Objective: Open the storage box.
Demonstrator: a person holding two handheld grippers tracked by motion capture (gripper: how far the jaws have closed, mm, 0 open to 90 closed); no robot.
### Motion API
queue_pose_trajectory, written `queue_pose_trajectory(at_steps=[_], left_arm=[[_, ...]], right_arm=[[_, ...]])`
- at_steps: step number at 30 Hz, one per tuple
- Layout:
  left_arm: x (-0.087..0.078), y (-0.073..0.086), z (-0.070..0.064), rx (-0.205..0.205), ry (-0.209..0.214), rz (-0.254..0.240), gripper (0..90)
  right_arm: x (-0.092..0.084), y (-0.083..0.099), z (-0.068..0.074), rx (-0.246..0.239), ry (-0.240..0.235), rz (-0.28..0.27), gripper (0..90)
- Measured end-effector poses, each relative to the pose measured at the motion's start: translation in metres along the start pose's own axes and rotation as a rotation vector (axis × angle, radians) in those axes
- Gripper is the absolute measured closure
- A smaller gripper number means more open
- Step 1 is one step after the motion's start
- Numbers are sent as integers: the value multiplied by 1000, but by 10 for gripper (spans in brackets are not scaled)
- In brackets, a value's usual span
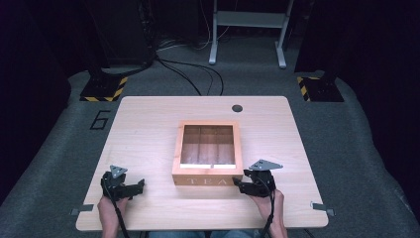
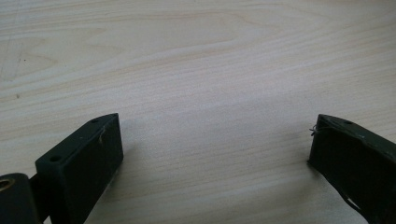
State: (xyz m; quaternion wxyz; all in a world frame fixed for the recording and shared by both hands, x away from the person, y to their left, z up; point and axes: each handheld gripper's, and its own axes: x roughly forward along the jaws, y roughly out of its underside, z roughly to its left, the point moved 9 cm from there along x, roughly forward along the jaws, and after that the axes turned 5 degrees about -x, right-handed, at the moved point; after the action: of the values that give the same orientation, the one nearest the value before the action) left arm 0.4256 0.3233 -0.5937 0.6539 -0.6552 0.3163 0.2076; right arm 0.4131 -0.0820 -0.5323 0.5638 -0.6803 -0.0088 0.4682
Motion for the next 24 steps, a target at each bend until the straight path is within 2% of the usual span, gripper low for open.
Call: queue_pose_trajectory(at_steps=[2,5,7,9,11,13,14,15,18,21,22,24], left_arm=[[0,0,0,0,0,0,25],[0,0,0,1,0,0,25],[0,0,0,-1,0,-1,25],[0,0,0,1,0,0,25],[0,0,0,1,0,0,25],[0,0,0,0,0,0,25],[0,0,0,0,0,0,25],[0,0,0,0,0,0,25],[0,0,0,-1,0,0,25],[0,0,0,0,0,0,25],[0,0,0,0,0,0,25],[0,0,0,0,0,0,25]], right_arm=[[-3,4,-2,10,-10,11,302],[-7,10,-5,29,-2,15,272],[-10,17,-14,30,24,11,234],[-14,25,-22,56,33,6,213],[-19,38,-37,82,73,8,203],[-23,46,-47,93,88,8,200],[-23,46,-47,93,88,8,200],[-26,54,-57,116,112,12,199],[-29,59,-64,123,133,12,199],[-34,69,-84,140,191,15,190],[-34,69,-84,140,191,15,190],[-36,75,-95,148,232,25,180]])
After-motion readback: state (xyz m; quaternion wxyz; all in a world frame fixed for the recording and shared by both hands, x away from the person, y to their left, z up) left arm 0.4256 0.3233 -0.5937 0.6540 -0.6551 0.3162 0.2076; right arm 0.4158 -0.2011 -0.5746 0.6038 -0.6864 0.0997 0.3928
